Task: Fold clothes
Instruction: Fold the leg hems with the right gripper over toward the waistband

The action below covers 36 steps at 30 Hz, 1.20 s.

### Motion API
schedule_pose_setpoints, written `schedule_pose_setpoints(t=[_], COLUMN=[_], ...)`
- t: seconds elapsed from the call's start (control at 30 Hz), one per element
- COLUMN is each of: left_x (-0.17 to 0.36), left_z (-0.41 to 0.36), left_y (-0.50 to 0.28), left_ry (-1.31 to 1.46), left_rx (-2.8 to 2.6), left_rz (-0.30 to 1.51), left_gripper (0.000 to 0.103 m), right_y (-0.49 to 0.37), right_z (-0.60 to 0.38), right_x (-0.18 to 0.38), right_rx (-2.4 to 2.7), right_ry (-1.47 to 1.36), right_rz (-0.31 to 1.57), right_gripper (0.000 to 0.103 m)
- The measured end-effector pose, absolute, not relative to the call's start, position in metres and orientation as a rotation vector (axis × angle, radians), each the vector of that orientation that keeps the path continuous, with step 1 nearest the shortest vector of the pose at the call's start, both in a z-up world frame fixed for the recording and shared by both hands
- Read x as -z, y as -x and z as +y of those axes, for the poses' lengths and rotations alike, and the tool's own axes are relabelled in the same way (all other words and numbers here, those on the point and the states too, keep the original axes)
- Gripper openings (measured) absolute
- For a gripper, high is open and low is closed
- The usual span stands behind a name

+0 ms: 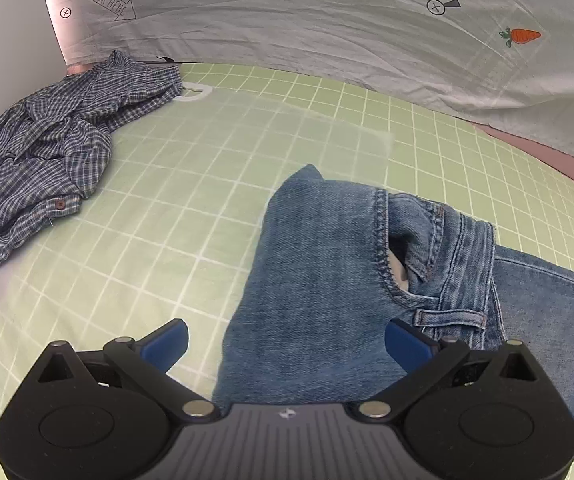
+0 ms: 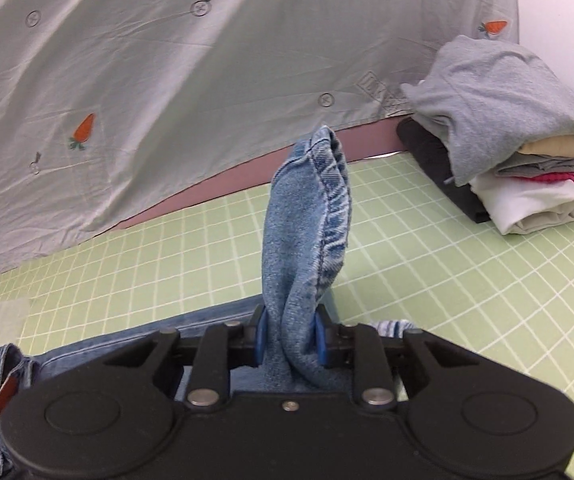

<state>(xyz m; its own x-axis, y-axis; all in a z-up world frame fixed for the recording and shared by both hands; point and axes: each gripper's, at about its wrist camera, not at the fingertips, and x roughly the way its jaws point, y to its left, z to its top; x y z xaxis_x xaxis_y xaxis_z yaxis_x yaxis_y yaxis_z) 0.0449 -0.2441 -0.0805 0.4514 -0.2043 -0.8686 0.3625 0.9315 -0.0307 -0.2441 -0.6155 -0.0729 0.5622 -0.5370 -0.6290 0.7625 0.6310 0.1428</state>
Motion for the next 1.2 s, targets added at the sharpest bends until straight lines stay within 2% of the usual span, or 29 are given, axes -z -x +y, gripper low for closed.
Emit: schedule_pose_setpoints(t=[0.4,0.53,0.57,0.63,0.83,1.0,1.2], left_x=[0.079,0.083,0.083,0.086,0.094,0.094,0.097], left_z=[-0.195,-0.181,-0.178,-0.173,-0.174,-0.183,-0.186], left_y=[-0.051,-0.056,-0.057,-0.059,-0.063,-0.058,-0.050], left_ry=[-0.225,-0.225,-0.221,-0.209,-0.190,-0.208,-0.230], left_rx=[0.456,0.458,0.456,0.450,0.444,0.467,0.461], left_rz=[1.031,1.040,1.041,1.049,1.075,1.068,1.075], left_gripper=[0.103,0.103,0.103,0.103,0.103,0.103,0.103], right_y=[0.138,0.123,0.125,0.133,0.157,0.166,0.172], right_z=[-0.500,-0.486,-0.485,-0.484,-0.491,-0.516,-0.521], right_x=[0.120,0.137,0.134,0.122,0.076,0.094,0.118], right_rx=[0.702,0.724,0.730,0.709,0.725,0.841,0.810], right_ry=[-0.416,-0.398,-0.407,-0.453,-0.453,-0.433,-0.549], right_rz=[0.717,0.801,0.786,0.732,0.605,0.682,0.712], right_gripper=[0.027,0.037,0.044,0.051,0.052,0.051,0.037])
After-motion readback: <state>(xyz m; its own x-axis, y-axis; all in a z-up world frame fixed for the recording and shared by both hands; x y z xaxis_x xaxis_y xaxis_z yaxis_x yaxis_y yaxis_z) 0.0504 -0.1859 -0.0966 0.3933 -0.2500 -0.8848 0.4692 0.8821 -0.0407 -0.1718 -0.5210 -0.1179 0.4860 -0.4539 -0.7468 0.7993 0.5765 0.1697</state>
